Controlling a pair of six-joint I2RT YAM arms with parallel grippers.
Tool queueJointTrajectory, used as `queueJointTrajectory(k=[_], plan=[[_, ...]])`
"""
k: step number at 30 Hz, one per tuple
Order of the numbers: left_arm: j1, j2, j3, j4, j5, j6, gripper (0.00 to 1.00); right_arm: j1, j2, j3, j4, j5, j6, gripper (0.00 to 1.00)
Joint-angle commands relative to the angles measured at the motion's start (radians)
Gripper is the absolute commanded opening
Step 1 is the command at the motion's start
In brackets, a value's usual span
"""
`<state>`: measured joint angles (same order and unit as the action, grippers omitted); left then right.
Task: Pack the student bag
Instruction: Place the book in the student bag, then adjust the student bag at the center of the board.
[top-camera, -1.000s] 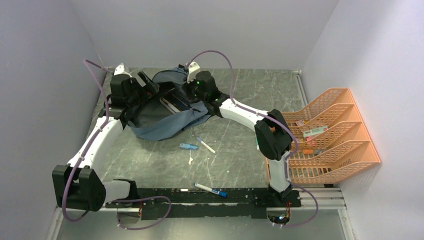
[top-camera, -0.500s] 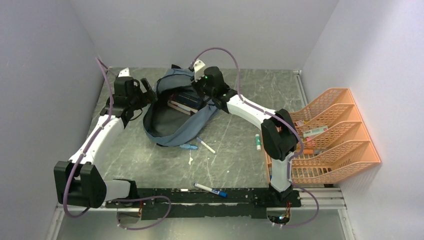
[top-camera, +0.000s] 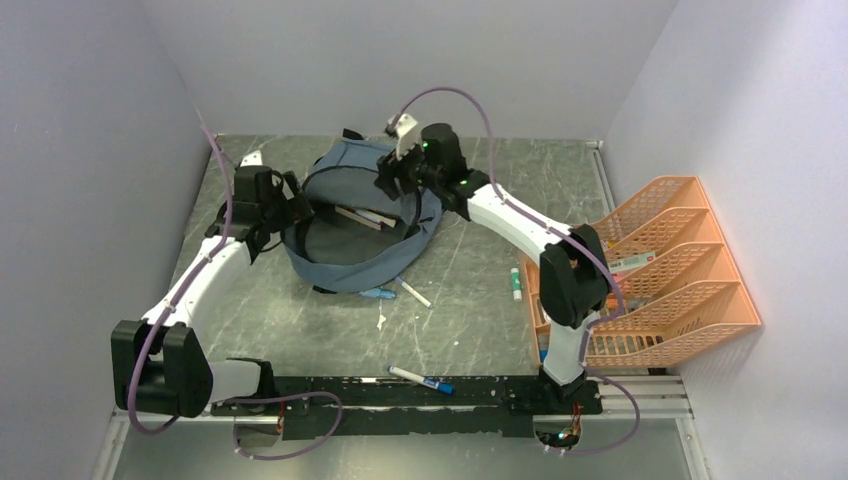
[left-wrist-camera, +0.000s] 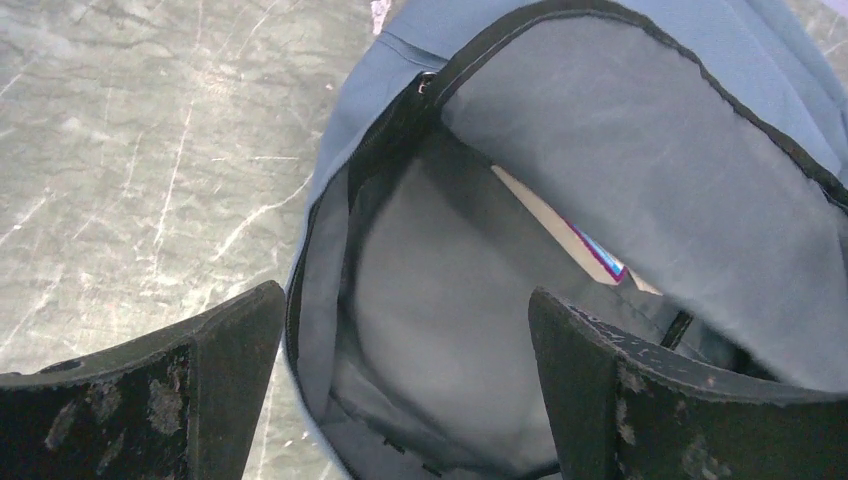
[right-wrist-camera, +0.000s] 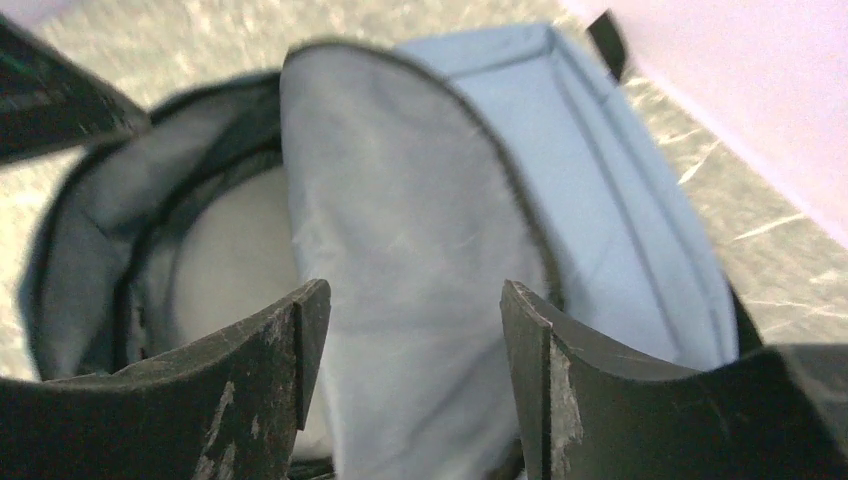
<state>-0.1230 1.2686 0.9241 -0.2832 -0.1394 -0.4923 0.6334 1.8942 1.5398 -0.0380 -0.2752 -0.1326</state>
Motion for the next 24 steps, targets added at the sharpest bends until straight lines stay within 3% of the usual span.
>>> queueJointTrajectory(k=[1,6,10,17,24], plan=[[0.005,-0.032,-0.016,0.003,-0.047,0.025,0.95,-0.074,-0.111,-0.026,0.133,-0.03,0.199,0.68],[0.005,-0.04,-0.017,-0.001,-0.066,0.037,0.95,-0.18,-0.071,-0.03,0.144,0.009,0.473,0.69],[0.005,-0.046,-0.019,0.005,-0.062,0.043,0.95,-0.252,0.015,-0.007,0.133,-0.105,0.625,0.71],[0.005,-0.052,-0.022,0.008,-0.057,0.047,0.95,-0.264,0.145,0.028,0.172,-0.302,0.743,0.72],[0.005,-0.052,-0.024,0.012,-0.053,0.049,0.94,-0.245,0.209,0.039,0.158,-0.343,0.756,0.68]])
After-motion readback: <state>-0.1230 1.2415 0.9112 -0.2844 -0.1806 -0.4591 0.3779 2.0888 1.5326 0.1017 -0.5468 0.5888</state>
